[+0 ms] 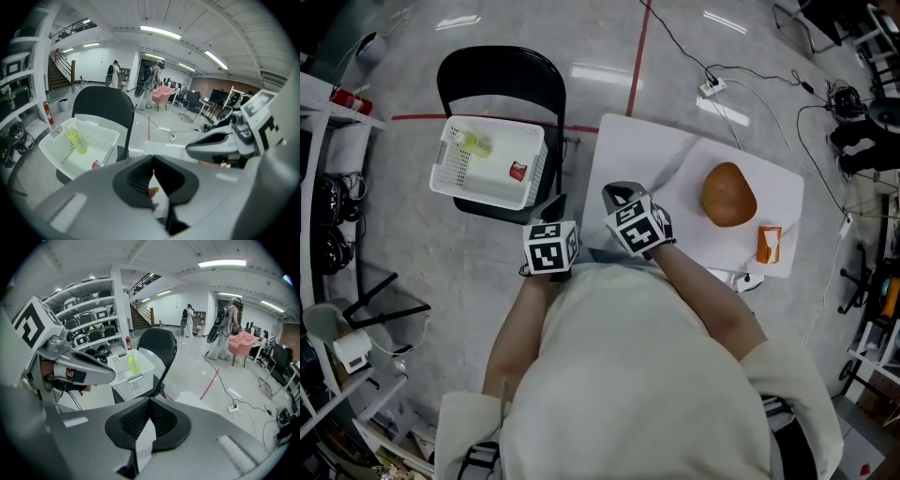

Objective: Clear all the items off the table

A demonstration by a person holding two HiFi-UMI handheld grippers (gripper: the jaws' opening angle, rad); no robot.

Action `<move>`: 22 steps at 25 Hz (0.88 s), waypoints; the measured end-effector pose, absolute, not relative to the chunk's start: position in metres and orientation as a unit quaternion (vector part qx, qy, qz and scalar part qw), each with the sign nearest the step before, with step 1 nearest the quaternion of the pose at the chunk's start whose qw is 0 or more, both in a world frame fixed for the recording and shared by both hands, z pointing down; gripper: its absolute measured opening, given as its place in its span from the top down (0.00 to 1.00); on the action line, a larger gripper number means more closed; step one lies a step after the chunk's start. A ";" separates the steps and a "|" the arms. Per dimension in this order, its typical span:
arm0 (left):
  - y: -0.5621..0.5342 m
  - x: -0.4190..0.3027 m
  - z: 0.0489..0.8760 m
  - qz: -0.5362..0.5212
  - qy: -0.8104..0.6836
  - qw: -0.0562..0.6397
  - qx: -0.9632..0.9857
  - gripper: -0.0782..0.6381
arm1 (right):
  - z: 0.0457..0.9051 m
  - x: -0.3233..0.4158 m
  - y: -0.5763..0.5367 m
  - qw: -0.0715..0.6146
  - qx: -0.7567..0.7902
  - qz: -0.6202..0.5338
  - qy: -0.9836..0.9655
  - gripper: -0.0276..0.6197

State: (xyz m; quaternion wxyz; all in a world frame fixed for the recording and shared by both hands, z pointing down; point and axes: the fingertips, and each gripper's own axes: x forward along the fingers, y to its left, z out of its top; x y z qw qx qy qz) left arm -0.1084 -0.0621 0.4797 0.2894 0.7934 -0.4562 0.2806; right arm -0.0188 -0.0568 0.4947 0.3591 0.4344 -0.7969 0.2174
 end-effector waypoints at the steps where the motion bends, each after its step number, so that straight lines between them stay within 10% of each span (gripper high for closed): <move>1: -0.059 -0.104 0.478 0.283 -0.453 0.288 0.795 0.88 | 0.494 -0.014 -0.053 0.357 0.438 0.220 -0.795 0.96; 22: -0.020 -0.047 0.449 0.318 -0.306 0.231 0.867 0.88 | 0.480 0.028 0.013 0.307 0.566 0.291 -0.708 0.96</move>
